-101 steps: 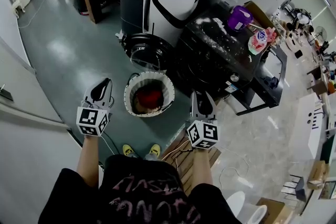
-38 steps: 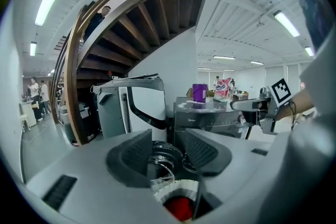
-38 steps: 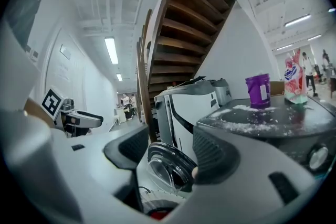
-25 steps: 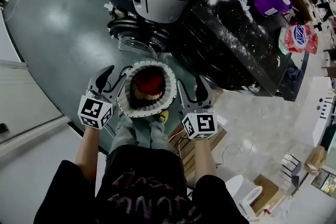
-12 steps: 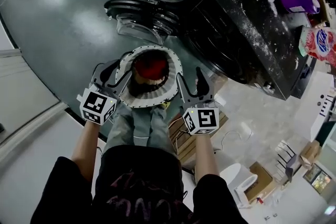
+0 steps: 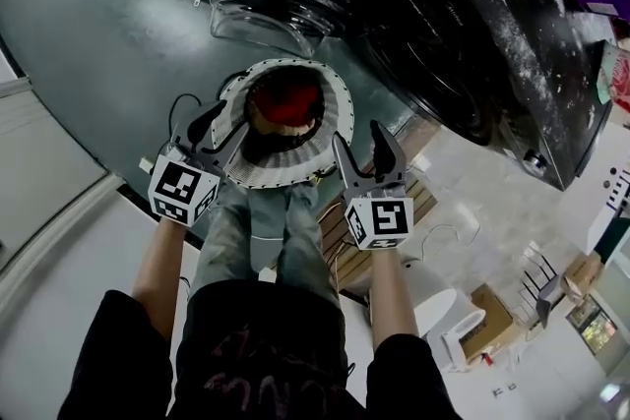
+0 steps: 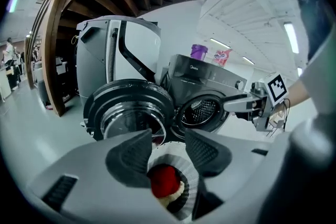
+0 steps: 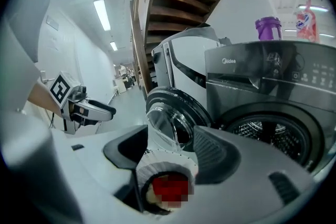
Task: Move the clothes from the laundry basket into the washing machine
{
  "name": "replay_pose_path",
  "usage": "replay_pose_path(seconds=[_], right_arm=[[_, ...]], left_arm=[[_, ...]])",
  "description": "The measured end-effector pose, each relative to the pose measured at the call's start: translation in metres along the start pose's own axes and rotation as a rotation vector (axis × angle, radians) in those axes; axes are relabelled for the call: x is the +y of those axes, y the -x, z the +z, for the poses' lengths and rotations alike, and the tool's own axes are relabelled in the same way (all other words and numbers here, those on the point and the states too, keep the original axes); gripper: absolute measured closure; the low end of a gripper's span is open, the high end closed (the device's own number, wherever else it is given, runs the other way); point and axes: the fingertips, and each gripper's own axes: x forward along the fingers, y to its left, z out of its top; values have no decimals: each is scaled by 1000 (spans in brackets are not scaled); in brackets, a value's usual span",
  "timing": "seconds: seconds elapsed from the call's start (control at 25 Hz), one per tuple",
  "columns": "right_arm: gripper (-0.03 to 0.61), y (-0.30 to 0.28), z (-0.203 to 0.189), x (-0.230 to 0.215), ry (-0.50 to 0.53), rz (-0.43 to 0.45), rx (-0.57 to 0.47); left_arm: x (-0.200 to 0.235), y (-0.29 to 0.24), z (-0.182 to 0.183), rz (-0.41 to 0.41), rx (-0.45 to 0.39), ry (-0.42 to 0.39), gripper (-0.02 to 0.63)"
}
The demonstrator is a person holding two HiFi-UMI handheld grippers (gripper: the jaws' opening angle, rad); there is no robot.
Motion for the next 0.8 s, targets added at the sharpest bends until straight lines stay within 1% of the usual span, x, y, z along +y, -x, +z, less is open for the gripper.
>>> replay_pose_path(seconds=[0.16, 0.24, 0.4, 0.52, 0.6, 0.72, 0.8], right_arm=[[304, -16, -34, 8, 35, 33, 55], [304, -22, -44, 15, 59, 62, 70], [304, -39, -65, 19, 60, 91, 87], [304, -56, -93, 23, 80, 108, 136], [304, -68, -112, 30, 104, 140, 178], [304, -84, -141, 41, 167, 200, 240], [304, -94, -163, 48, 216, 240, 274]], left_arm=[[-4, -15, -34, -25, 55, -58, 416], [-7, -21, -50, -41, 76, -58, 416], [-5, -39, -75, -72, 97, -34, 416], [-2, -56, -96, -98, 130, -90, 414], [-3, -69, -113, -124, 157, -119, 413], [-1, -88, -140, -154, 199, -161, 411], [1, -100, -161, -170, 247, -208, 410]])
